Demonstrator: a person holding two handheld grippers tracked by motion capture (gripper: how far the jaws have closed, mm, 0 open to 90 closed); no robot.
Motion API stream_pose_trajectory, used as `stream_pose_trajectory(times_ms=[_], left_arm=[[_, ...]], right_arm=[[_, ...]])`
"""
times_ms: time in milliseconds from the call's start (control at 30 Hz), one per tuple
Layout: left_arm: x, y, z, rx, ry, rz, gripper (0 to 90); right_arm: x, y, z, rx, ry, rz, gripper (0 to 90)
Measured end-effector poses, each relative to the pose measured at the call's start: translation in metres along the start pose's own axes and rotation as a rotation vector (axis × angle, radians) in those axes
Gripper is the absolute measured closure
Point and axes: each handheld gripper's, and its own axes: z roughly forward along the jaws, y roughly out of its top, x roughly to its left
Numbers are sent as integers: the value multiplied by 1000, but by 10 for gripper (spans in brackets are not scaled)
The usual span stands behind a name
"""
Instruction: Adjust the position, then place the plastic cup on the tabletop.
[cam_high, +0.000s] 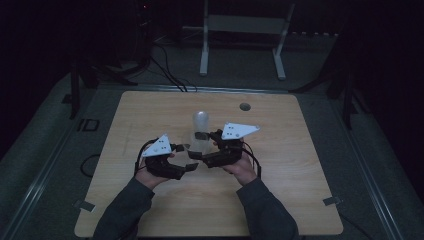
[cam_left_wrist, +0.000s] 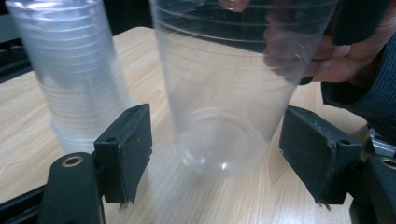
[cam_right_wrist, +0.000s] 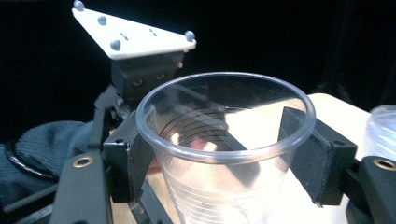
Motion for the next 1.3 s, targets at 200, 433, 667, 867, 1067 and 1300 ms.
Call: stream_pose_trajectory(times_ms=[200,433,667,867,1067,1300], left_arm=[[3,0,-5,3,28,2,255],[5,1,-6,-3,33,1,256],[6,-1,-6,2,37,-5,256],[5,-1,-6,-6,36,-10,256],[4,-2,-3,7,24,-8,257],[5,-2,-4,0,30,-10,257]], right_arm=[[-2,1,-8,6,-48,-13,285],[-1,-1,-14,23,-76,-20,285],[-3,-4,-20,34,-114,-19,285],[-5,-8,-30,44,-155,-26,286],[-8,-10,-38,27,-203,-19,286],[-11,-13,-45,27,-238,-16,287]])
